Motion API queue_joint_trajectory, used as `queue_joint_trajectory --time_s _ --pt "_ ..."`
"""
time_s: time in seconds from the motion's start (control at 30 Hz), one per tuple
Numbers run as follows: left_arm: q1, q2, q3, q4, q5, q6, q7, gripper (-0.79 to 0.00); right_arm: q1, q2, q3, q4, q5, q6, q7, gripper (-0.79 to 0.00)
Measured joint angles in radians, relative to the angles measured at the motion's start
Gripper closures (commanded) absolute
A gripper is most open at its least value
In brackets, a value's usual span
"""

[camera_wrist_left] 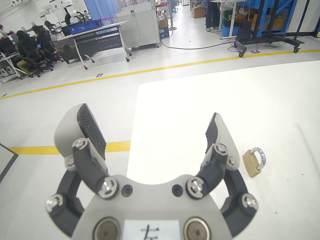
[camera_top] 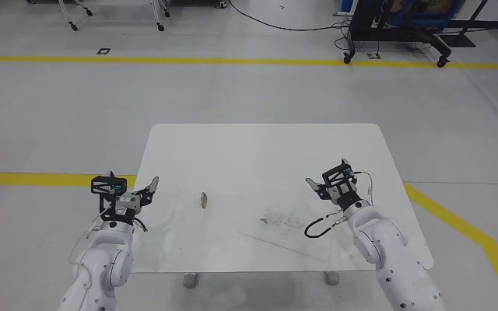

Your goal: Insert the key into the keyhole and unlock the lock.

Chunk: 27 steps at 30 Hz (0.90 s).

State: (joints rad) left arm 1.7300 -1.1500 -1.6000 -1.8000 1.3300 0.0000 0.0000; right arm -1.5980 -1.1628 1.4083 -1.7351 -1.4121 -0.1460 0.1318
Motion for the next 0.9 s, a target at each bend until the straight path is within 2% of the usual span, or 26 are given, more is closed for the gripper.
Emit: queue_joint_trajectory --time_s 0.37,0.57,0.77,0.9 --pt "0.0 0.0 0.0 0.0 0.0 0.0 0.0 -0.785 0.0 0.0 -0.006 0.003 0.004 -0.006 0.002 -0.785" --pt "0.0 0.0 0.0 0.0 0.0 0.0 0.0 -0.785 0.076 -0.01 -0.114 0.086 0.087 -0.198 0.072 -0.785" --pt "0.0 0.0 0.0 0.0 0.0 0.0 0.0 -0.785 0.157 -0.025 -0.211 0.166 0.145 -0.293 0.109 -0.785" --pt "0.0 0.0 0.0 0.0 0.0 0.0 0.0 -0.785 0.195 -0.021 -0.228 0.211 0.214 -0.457 0.129 -0.785"
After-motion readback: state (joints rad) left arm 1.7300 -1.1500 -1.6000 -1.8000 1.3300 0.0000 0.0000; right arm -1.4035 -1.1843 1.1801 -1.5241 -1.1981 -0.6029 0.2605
